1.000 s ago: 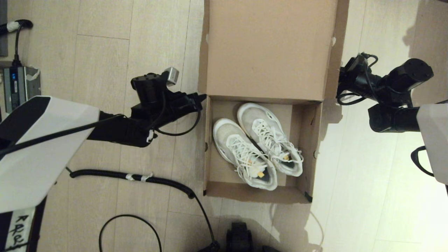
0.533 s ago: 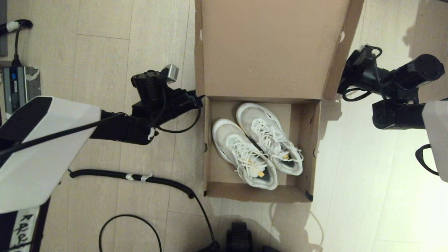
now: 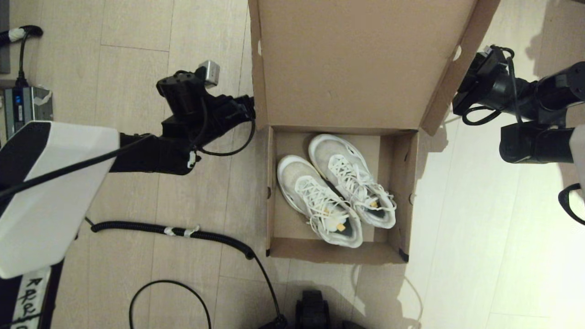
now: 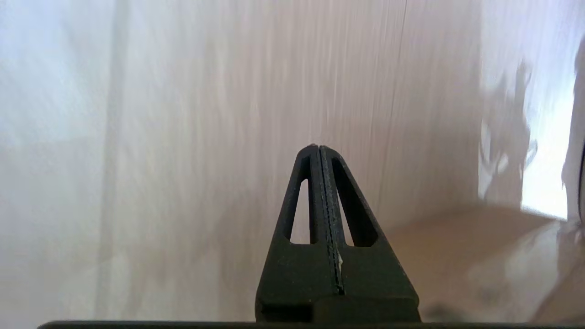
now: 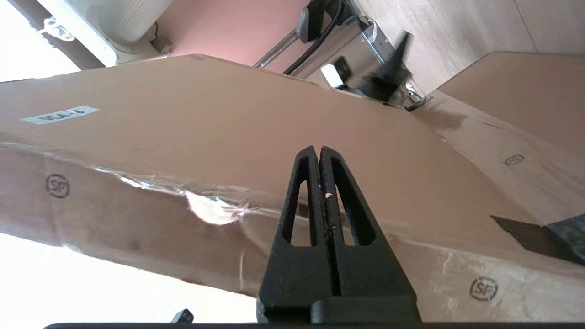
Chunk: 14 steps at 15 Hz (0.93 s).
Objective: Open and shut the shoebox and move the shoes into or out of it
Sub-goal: Close the shoe box
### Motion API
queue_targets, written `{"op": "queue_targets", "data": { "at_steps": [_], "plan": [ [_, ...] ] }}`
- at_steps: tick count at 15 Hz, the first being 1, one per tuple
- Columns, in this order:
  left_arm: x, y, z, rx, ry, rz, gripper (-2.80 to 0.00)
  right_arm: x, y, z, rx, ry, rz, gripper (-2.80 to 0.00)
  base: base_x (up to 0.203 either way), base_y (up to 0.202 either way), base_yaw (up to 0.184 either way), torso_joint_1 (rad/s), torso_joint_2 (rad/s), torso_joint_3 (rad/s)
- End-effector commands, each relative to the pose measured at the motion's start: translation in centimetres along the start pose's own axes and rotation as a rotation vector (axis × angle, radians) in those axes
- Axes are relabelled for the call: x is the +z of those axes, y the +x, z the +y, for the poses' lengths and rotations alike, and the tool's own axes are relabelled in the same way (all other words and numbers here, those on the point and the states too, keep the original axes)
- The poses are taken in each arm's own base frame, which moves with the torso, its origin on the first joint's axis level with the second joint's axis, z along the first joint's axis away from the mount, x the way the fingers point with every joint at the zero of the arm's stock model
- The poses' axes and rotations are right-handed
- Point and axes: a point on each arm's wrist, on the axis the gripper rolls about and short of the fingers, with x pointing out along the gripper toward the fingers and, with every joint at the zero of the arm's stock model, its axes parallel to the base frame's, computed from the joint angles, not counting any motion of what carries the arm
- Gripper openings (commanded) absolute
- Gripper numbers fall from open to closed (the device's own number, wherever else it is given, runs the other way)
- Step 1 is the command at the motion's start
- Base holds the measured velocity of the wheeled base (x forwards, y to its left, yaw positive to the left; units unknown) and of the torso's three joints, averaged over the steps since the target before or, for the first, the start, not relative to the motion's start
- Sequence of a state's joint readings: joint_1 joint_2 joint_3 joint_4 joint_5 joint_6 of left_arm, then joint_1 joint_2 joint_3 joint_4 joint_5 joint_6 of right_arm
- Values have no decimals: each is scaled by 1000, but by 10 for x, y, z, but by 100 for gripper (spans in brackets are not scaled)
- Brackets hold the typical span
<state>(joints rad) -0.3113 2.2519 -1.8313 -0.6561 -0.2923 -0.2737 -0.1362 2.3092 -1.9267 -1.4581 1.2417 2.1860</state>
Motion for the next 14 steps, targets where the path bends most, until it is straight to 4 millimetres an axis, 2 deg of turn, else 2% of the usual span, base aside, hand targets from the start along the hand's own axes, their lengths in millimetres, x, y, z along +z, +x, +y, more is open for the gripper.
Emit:
{"op": "queue_targets", "data": {
  "at_steps": [1,2,8,14],
  "plan": [
    [28,1,-2,-11,26,-81,-280,-3,-2,8,-4,0,4,-280,0,0,0,0,0,0],
    [34,1,-4,-17,25,-78,-280,-5,-3,9,-5,-1,4,-280,0,0,0,0,0,0],
    [30,5,-13,-62,23,-88,-280,-16,-2,14,-31,-2,51,-280,0,0,0,0,0,0],
    [21,12,-41,-146,4,-69,-280,-35,-6,17,-92,88,93,-280,0,0,0,0,0,0]
  ]
}}
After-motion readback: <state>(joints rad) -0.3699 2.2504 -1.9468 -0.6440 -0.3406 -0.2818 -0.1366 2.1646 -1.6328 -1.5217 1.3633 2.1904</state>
